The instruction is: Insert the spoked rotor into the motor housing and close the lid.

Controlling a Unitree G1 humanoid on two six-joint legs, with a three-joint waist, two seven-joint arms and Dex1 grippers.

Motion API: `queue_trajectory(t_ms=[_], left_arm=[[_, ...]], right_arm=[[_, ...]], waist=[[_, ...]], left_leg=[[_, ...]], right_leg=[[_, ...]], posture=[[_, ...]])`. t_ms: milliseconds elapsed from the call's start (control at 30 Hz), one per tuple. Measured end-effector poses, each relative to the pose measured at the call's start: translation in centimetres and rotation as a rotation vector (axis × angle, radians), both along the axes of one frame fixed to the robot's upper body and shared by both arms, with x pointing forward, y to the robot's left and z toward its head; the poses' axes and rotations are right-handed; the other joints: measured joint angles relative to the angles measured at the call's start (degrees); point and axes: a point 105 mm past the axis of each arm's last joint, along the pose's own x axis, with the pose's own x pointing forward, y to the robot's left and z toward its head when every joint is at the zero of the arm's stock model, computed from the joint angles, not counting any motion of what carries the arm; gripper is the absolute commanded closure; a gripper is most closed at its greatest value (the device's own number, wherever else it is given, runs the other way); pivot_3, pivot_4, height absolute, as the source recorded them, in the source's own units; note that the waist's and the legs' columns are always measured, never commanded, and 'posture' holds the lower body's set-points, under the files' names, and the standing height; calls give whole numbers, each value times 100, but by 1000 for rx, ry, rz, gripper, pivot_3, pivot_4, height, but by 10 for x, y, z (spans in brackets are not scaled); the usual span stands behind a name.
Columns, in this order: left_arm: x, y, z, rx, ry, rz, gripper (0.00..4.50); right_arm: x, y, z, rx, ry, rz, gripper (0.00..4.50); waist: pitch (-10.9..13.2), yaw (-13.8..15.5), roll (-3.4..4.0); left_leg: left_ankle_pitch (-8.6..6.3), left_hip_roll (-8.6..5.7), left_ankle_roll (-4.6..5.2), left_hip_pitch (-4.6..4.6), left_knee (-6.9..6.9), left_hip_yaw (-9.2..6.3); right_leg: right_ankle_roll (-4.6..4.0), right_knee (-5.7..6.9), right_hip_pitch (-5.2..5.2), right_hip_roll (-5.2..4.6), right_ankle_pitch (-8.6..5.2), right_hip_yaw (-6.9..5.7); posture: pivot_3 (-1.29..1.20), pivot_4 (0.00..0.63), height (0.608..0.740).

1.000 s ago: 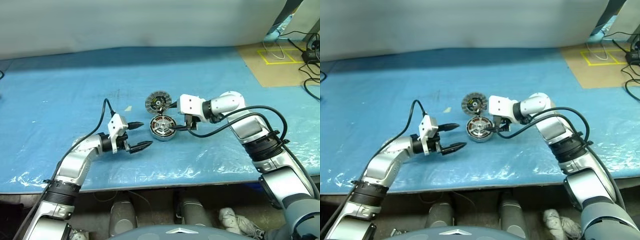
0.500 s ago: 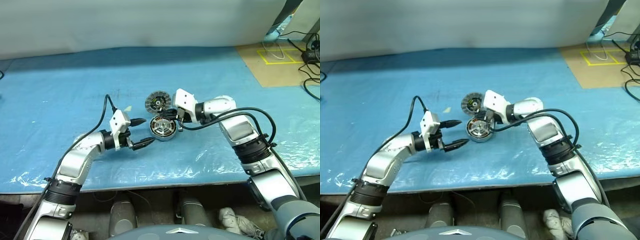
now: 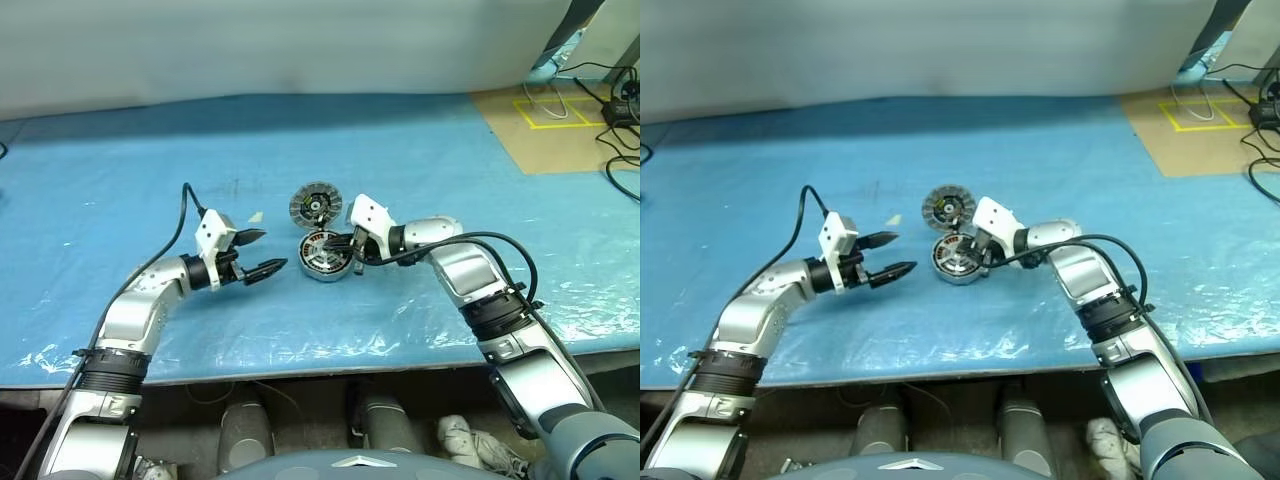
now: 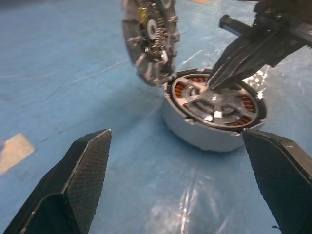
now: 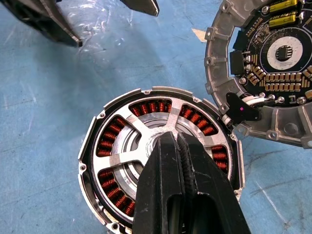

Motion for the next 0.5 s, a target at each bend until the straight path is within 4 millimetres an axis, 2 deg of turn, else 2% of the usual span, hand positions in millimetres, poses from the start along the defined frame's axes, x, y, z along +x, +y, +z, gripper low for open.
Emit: queue_trajectory(t_ms=[167,267,333,433,500], left_arm=[[17,10,10,-24,-14,37,0],[33,14,29,-70,-36,59,0],[42,16,41,-92,-51,66,0],[60,14,60,-118,-65,59,0],[73,11,69,-128,-74,59,0]], right_arm=[[0,0,-1,16,-5,-13,4463],[-2,-1,1,83,39,-47,4463],[-4,-1,13,141,45,-51,4463],[-10,-12,32,178,7,-62,4463],[-15,-24,30,164,10,-89,4463]], waist=[[-1,2,-1],[0,8,-1],[0,24,-1],[0,69,-3],[-1,143,-3]], left_leg=[[0,0,0,7,1,0],[0,-1,-1,6,1,-3],[1,-3,-1,2,1,-4],[1,-5,-1,1,-4,-10],[1,-7,-1,2,-12,-10]], right_leg=[[0,2,9,0,0,0],[0,2,6,-1,0,0],[1,-3,3,-1,1,-1],[2,-16,6,0,1,-5],[7,-31,12,0,4,-5]], posture=[[0,150,740],[0,150,740],[0,150,740],[0,150,740],[0,150,740]])
